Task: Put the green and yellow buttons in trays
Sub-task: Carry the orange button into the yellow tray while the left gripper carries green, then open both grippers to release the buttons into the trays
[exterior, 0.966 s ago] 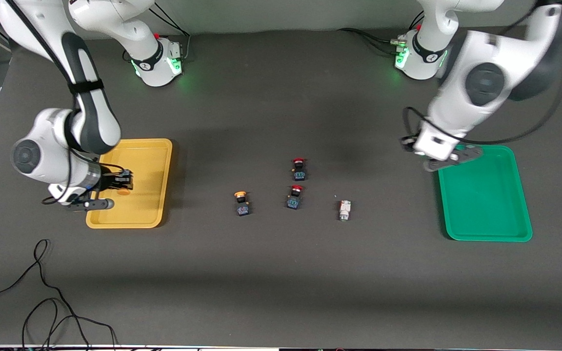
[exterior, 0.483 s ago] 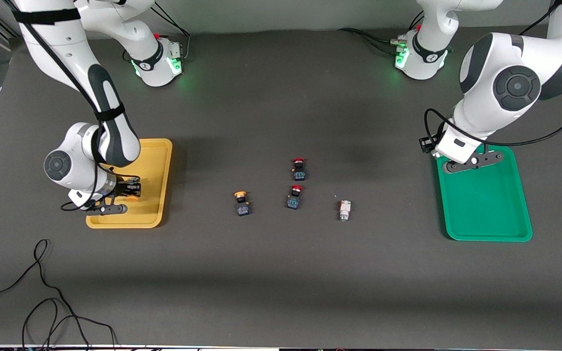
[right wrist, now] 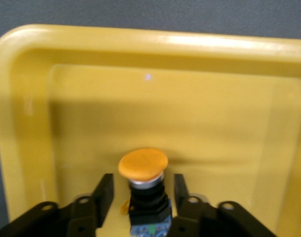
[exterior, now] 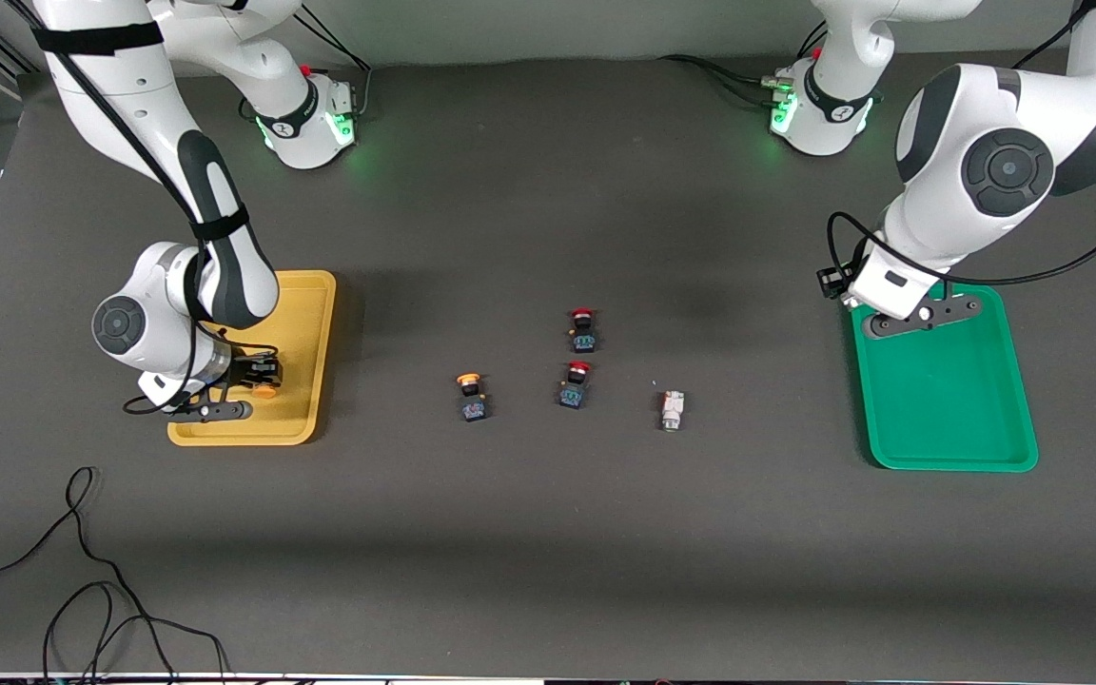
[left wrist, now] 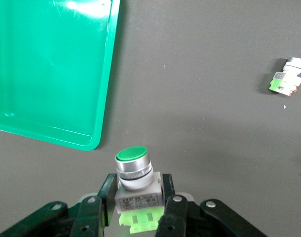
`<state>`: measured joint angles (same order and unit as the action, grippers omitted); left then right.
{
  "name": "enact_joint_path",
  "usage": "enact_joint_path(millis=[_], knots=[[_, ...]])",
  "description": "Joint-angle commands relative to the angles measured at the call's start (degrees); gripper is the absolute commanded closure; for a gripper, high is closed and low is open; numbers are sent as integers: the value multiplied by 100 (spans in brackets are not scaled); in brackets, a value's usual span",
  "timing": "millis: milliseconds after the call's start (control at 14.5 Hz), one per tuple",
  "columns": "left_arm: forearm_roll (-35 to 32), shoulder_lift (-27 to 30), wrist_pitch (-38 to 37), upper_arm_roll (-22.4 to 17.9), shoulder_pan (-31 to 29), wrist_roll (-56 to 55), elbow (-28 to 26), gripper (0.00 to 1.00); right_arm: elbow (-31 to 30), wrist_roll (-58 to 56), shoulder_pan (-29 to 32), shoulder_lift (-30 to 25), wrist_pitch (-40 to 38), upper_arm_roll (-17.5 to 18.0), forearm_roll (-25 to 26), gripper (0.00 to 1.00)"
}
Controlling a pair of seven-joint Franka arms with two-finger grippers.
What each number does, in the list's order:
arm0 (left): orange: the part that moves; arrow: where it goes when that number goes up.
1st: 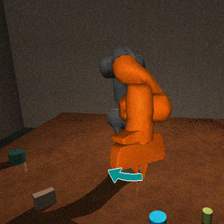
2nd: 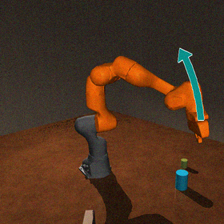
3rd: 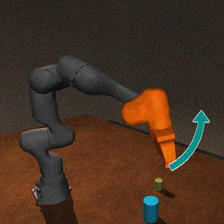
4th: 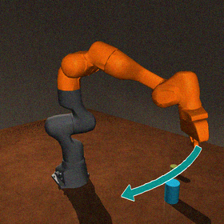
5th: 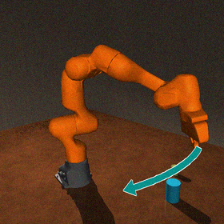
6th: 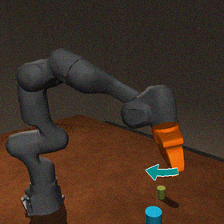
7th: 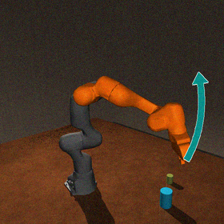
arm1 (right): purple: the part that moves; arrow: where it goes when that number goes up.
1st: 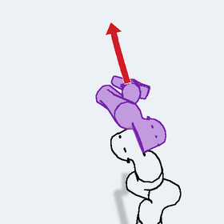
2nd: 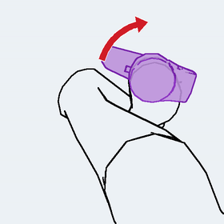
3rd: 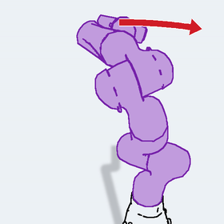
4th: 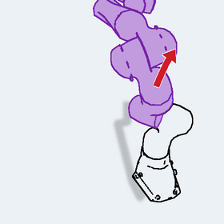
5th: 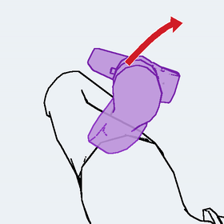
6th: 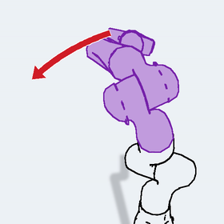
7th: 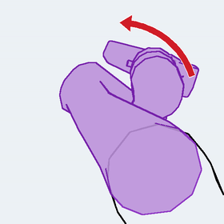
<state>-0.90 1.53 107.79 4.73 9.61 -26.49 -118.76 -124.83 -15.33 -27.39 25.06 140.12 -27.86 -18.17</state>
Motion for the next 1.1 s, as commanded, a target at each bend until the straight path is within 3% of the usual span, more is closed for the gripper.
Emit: enact_joint_path(millis=[0, 207, 483, 1034], knots=[[-6, -645, 734, 55, -1954, 3281, -86, 100, 212, -40, -20, -562, -799, -53, -204, 0], [-6, -645, 726, 63, -1954, 3290, -77, 100, 966, 573, -20, -1002, -2239, -79, -187, 0], [-6, -645, 717, 55, -1954, 3290, -69, 100, 2417, 1820, -238, -916, -3683, -9, -143, 0], [-6, -680, 743, 55, -1945, 3308, -33, 100, 3228, 3404, -1267, -170, -3607, 0, -362, 0]])
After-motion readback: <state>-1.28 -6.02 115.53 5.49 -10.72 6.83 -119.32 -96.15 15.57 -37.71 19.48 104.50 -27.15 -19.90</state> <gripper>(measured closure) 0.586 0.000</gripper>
